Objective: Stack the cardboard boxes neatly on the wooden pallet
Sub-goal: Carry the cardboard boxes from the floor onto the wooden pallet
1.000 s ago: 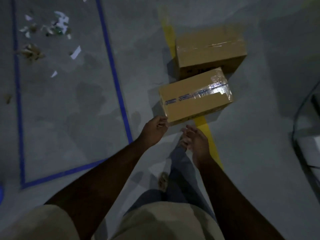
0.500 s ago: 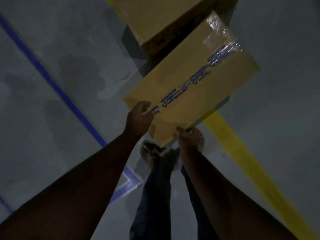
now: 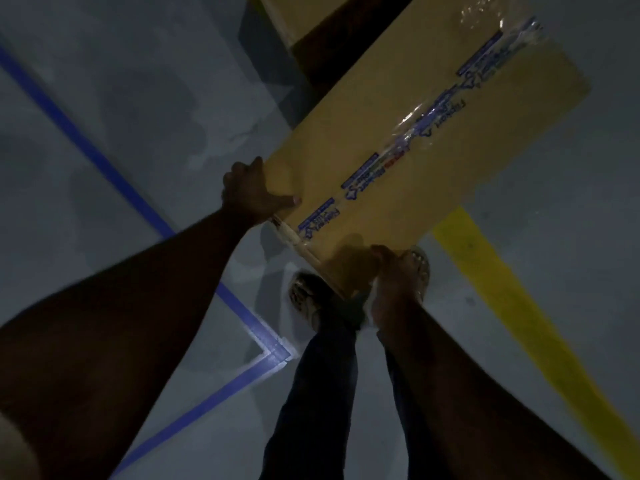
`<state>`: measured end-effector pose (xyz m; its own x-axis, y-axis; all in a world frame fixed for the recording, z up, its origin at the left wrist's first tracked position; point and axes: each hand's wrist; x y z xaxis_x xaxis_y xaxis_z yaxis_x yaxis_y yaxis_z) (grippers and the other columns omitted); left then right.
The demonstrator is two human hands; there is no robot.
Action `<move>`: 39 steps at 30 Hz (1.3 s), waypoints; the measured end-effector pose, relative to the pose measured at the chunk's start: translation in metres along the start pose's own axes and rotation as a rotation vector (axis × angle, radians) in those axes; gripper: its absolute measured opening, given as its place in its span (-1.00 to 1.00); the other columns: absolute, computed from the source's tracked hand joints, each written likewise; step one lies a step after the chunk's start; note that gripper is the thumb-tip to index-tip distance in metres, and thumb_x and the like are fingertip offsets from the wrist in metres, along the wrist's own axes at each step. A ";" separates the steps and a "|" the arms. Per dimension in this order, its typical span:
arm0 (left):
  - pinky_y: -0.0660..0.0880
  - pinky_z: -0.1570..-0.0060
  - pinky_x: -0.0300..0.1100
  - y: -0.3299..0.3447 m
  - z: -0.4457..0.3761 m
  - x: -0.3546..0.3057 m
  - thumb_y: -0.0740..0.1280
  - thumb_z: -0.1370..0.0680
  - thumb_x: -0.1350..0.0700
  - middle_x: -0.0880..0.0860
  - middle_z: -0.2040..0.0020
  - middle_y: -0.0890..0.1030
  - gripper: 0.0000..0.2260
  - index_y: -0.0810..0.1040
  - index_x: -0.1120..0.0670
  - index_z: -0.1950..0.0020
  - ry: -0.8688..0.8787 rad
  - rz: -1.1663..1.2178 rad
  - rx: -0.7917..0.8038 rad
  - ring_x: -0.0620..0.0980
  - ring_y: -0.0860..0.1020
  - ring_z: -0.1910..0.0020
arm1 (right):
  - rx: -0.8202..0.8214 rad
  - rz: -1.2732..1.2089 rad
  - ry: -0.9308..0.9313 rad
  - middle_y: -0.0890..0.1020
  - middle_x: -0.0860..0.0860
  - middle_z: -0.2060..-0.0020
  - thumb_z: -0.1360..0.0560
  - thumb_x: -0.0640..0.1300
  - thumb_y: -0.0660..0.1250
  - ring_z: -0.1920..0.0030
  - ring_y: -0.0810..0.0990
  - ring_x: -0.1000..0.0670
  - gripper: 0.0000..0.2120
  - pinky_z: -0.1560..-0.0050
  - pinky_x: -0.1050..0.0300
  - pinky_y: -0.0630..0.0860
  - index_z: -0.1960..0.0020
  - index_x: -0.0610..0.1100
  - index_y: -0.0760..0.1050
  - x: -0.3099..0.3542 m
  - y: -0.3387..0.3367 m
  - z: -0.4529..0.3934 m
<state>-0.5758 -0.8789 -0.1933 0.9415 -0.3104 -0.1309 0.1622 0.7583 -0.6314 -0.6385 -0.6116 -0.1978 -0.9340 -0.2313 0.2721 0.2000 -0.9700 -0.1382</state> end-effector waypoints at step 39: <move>0.67 0.06 0.07 0.225 0.992 0.054 0.47 -0.54 0.10 0.04 -0.02 0.72 -0.69 0.62 0.04 -0.28 -1.046 2.065 -1.518 0.11 0.71 0.04 | 1.204 1.659 -0.355 0.67 -0.17 -0.22 -0.42 -0.13 0.54 -0.14 0.68 -0.24 -0.34 0.09 -0.08 0.68 -0.48 -0.13 0.45 -0.180 -0.241 0.601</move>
<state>-0.1961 -0.1569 0.4158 -0.4137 0.2447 -0.8769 -0.2054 -0.9635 -0.1719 -0.3409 -0.3814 0.3593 0.3474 -0.5978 0.7225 0.7881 0.6036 0.1206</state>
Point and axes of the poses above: each hand's wrist, its own z-axis away from the middle knuckle, its own y-axis out of the palm, x = y × z
